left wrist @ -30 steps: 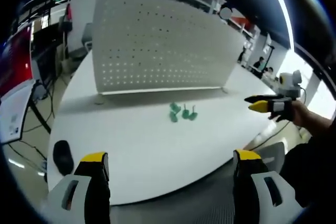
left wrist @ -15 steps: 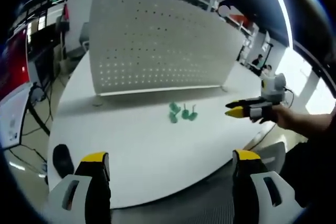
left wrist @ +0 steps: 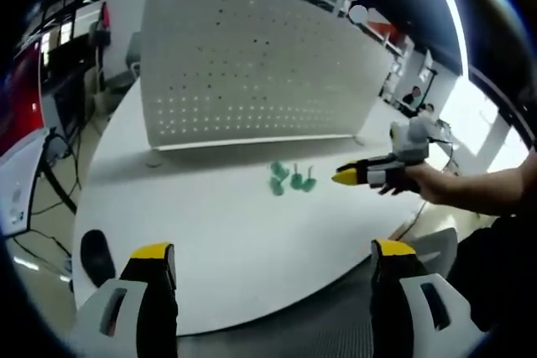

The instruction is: Insert the hook assembly into the mounting plate slot until the hook locks in place.

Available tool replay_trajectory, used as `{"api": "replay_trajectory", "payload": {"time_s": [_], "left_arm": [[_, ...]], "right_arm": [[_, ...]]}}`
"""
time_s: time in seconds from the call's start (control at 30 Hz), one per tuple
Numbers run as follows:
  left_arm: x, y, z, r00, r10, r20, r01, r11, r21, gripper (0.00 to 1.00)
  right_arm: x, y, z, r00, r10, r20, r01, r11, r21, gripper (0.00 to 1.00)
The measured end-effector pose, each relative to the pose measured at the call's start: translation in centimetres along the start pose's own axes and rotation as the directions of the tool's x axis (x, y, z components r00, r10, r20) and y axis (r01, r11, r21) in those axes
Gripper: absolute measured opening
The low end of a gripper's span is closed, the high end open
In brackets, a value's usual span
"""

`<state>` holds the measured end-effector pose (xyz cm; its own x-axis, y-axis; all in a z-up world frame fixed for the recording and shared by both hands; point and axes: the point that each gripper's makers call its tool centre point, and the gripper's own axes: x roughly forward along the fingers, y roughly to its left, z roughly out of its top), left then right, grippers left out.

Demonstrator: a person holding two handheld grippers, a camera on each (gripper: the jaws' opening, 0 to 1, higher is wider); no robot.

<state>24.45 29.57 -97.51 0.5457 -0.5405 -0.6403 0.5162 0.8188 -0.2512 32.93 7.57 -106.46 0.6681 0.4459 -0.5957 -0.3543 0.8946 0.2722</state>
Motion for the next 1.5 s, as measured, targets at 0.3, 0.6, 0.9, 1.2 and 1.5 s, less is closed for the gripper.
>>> {"api": "replay_trajectory", "payload": {"time_s": [0.3, 0.6, 0.9, 1.2, 1.5], "left_arm": [[0.3, 0.3, -0.5, 1.000, -0.002, -0.017, 0.002, 1.000, -0.005, 0.97], [-0.1, 1.0, -0.8, 1.000, 0.014, -0.028, -0.014, 1.000, 0.001, 0.97], [0.0, 1.3, -1.1, 0.999, 0.016, -0.032, -0.017, 1.000, -0.009, 0.97], [0.1, 1.2, -1.3, 0.999, 0.013, -0.042, -0.013, 1.000, -0.005, 0.97], [0.3, 1.2, -1.3, 0.999, 0.006, -0.034, -0.007, 1.000, -0.016, 0.97]], "right_arm": [[3.1, -1.4, -0.2, 0.999, -0.026, -0.021, 0.028, 0.994, 0.102, 0.22], [5.0, -2.1, -0.9, 0.996, -0.057, -0.064, 0.066, 0.988, 0.140, 0.18], [6.0, -2.3, -0.4, 0.992, -0.086, -0.087, 0.097, 0.987, 0.125, 0.11], [6.5, -2.7, -0.3, 0.988, -0.101, -0.113, 0.114, 0.986, 0.118, 0.05], [6.1, -2.6, 0.1, 0.988, -0.104, -0.112, 0.116, 0.988, 0.103, 0.02]]}}
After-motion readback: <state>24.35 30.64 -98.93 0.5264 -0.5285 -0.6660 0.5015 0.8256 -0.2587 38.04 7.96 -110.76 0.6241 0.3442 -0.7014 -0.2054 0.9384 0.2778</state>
